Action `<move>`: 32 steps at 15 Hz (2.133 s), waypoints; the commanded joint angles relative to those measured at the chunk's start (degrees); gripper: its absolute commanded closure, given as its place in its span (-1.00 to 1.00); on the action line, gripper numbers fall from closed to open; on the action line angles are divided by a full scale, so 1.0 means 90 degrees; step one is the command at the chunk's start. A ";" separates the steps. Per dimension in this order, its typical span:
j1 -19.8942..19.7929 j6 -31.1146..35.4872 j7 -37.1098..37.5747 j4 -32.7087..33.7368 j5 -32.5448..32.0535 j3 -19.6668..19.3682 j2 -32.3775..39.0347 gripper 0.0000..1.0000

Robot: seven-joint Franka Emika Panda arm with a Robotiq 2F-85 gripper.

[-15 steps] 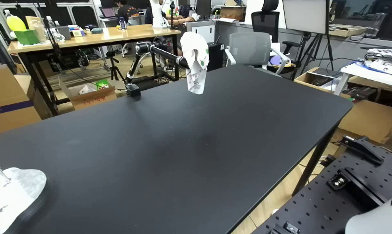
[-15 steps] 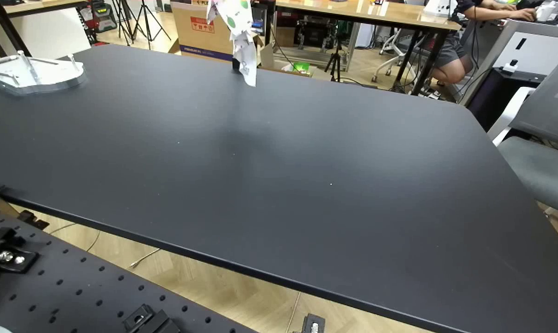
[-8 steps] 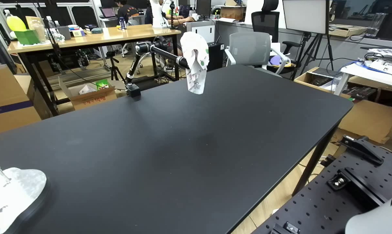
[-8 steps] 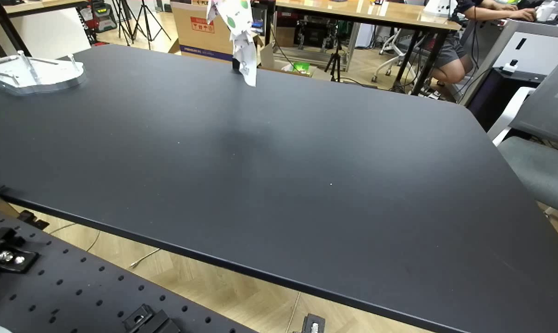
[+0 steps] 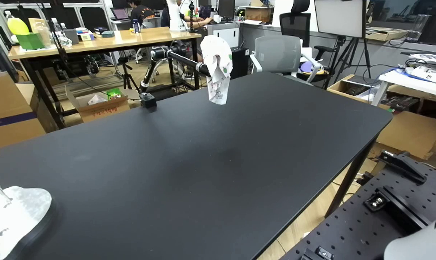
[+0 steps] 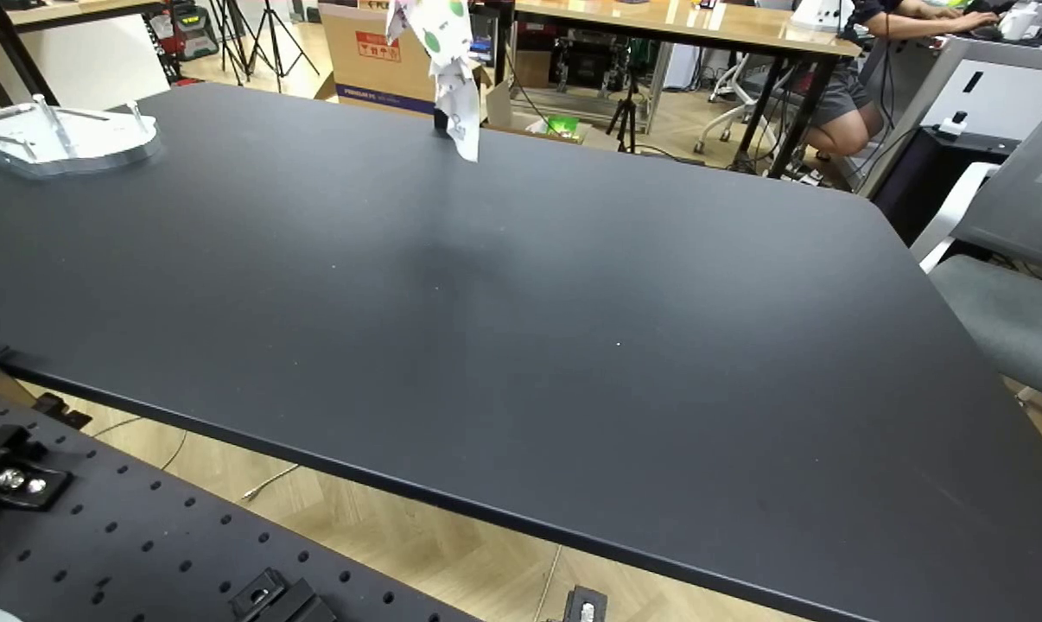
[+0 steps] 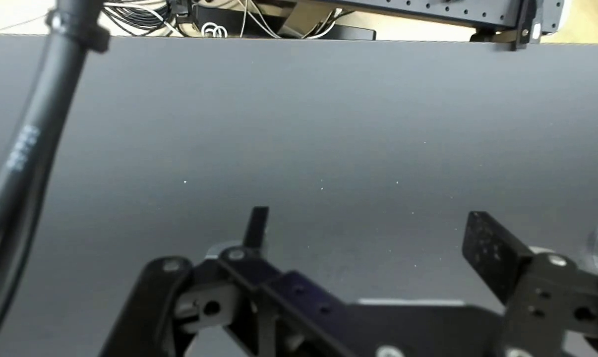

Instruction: Remove the white cloth from the black stand

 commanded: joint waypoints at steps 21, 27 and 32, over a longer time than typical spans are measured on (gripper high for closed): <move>0.0568 0.3592 -0.0374 0.0984 -0.0729 0.1905 0.3128 -0.98; 0.0537 0.3564 -0.0411 0.1049 -0.0560 0.1914 0.3096 0.06; 0.0519 0.3553 -0.0417 0.1094 -0.0532 0.1901 0.3074 0.74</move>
